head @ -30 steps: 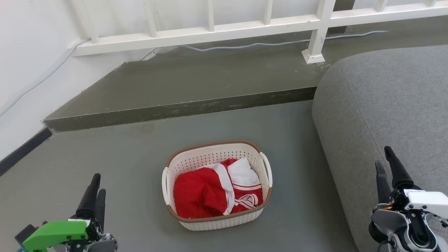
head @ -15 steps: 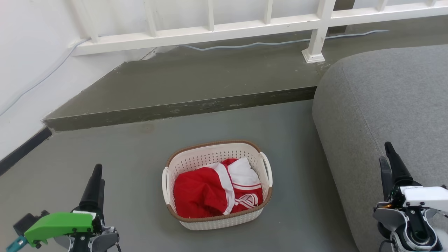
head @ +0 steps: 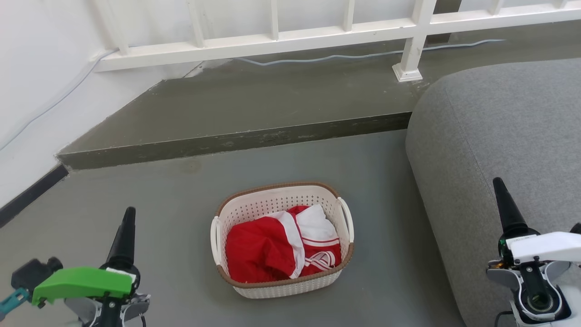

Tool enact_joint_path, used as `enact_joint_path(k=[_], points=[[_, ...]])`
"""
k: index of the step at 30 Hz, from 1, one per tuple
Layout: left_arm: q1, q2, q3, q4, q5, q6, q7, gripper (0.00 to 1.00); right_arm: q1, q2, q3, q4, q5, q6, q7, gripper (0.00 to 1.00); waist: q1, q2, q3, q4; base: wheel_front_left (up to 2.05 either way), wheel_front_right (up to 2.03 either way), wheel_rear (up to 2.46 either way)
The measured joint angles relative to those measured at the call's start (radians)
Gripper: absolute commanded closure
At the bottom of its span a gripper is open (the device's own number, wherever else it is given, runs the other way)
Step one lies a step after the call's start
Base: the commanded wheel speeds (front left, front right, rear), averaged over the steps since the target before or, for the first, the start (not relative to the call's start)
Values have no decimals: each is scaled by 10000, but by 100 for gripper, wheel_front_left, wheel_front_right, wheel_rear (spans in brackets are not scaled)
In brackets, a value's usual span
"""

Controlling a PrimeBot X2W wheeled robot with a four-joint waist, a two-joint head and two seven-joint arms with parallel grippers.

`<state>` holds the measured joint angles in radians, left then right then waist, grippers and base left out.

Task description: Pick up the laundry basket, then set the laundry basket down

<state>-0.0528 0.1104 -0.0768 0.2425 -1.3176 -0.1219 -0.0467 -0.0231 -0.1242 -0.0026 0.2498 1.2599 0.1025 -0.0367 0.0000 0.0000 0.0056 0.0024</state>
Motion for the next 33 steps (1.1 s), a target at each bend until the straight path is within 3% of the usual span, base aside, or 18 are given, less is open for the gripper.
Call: enact_joint_path(k=[33], points=[[-290, 307, -1068, -740, 5689, 1254, -968, 0, -313, -683, 1672, -671, -5496, -1149, -1037, 0, 0, 0, 15, 44, 0, 0, 0]])
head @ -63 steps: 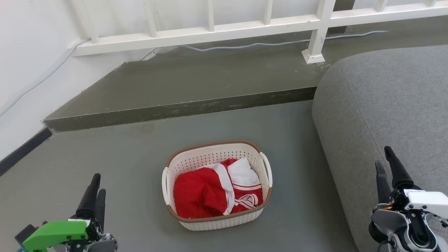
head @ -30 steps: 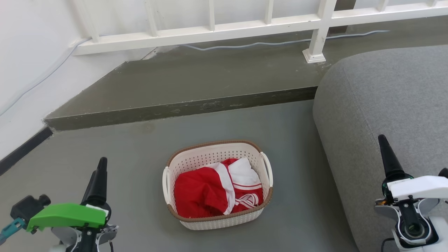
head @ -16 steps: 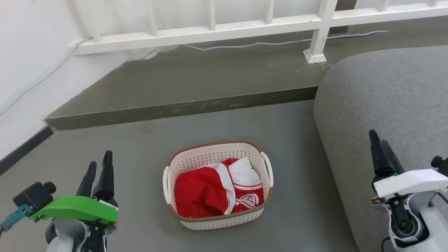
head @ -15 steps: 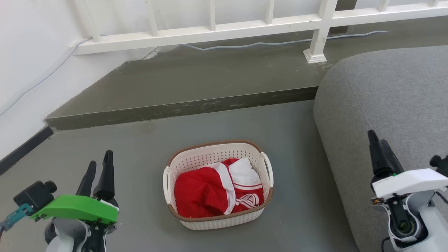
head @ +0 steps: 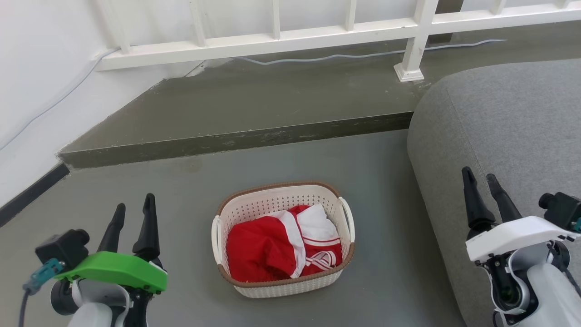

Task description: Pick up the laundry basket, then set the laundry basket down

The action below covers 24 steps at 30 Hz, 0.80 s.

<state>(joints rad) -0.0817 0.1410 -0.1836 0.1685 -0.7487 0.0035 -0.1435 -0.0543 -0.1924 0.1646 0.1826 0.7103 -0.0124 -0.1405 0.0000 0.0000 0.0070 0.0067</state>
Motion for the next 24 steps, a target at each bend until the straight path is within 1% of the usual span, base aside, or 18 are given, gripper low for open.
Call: enact_joint_path(k=[1, 6, 7, 9, 12, 20, 24], points=[[2, -2, -35, 0, 159, 67, -54, 0, 0, 0, 46, -13, -117, -69, -10, 0, 0, 0, 1, -1, 0, 0, 0], [17, -12, -150, 8, 612, 159, -161, 0, 1, -2, 224, -42, -667, -123, -105, 0, 0, 0, 6, -3, 0, 0, 0], [24, -13, -186, 4, 911, 228, -174, 0, 4, -6, 334, -42, -940, -174, -188, 0, 0, 0, 11, -2, 0, 0, 0], [28, -19, -230, 4, 1126, 278, -263, 0, 6, -6, 437, -42, -1175, -253, -255, 0, 0, 0, 18, 1, 0, 0, 0], [45, -25, -293, 13, 1384, 334, -341, 0, 13, -10, 512, -31, -1375, -274, -309, 0, 0, 0, 25, 8, 0, 0, 0], [58, -50, -435, 88, 2318, 504, -558, 0, 22, -48, 767, -13, -2372, -489, -535, 0, 0, 0, 61, 35, 0, 0, 0], [142, -67, -487, 144, 2815, 596, -663, 0, 28, -56, 865, 10, -2857, -527, -633, 0, 0, 0, 72, 46, 0, 0, 0]])
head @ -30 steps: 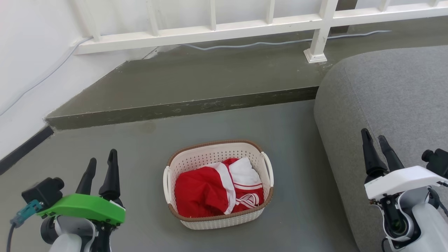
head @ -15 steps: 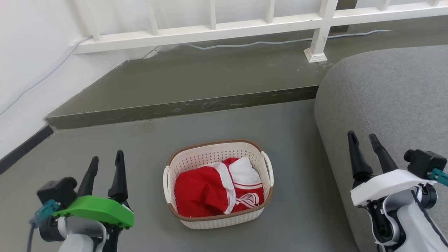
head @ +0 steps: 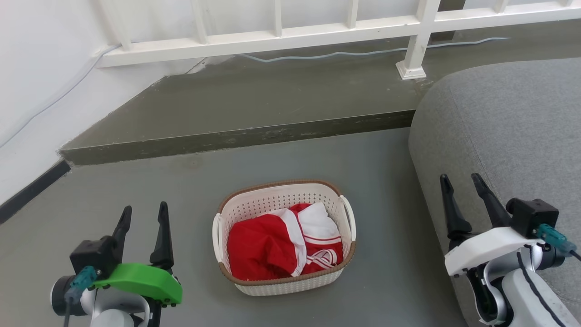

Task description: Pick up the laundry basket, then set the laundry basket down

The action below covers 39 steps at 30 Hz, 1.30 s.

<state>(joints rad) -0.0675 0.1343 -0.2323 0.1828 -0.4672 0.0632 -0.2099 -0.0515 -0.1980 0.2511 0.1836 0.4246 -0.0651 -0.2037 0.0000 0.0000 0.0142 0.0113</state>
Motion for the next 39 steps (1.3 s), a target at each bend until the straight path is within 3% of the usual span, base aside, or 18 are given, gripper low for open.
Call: enact_joint_path(k=[13, 39], points=[[54, -130, -244, 155, 1471, 255, -418, 0, 12, -19, 403, 29, -1538, -339, -454, 0, 0, 0, 13, 19, 0, 0, 0], [64, -253, -215, 594, 1480, 267, -418, 0, 152, 79, 280, 192, -1618, -349, -466, 0, 0, 0, 34, 3, 0, 0, 0]])
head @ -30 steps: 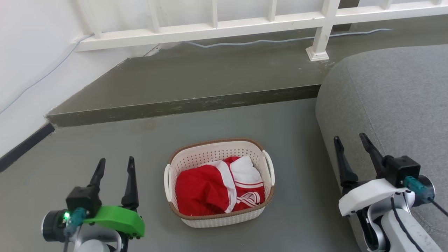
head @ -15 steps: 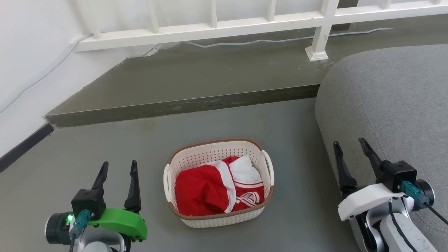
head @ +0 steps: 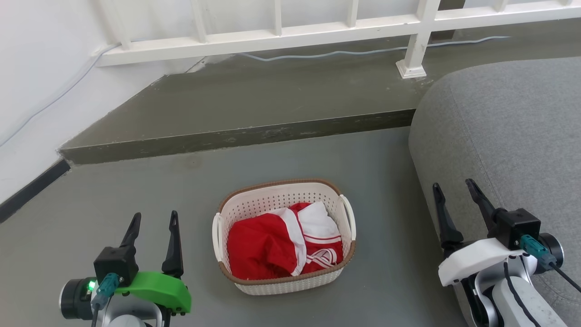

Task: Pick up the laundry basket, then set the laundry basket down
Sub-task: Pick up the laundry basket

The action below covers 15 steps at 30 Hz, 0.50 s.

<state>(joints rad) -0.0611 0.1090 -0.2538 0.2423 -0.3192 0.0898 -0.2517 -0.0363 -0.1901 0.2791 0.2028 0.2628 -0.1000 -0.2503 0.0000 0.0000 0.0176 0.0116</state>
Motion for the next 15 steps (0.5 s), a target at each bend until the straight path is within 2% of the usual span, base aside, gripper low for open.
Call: enact_joint_path(k=[15], points=[[-12, -48, 90, -105, 0, -2, 0, 0, -11, 2, -48, -25, -94, 2, 0, 0, 0, 0, 372, -15, 0, 0, 0]])
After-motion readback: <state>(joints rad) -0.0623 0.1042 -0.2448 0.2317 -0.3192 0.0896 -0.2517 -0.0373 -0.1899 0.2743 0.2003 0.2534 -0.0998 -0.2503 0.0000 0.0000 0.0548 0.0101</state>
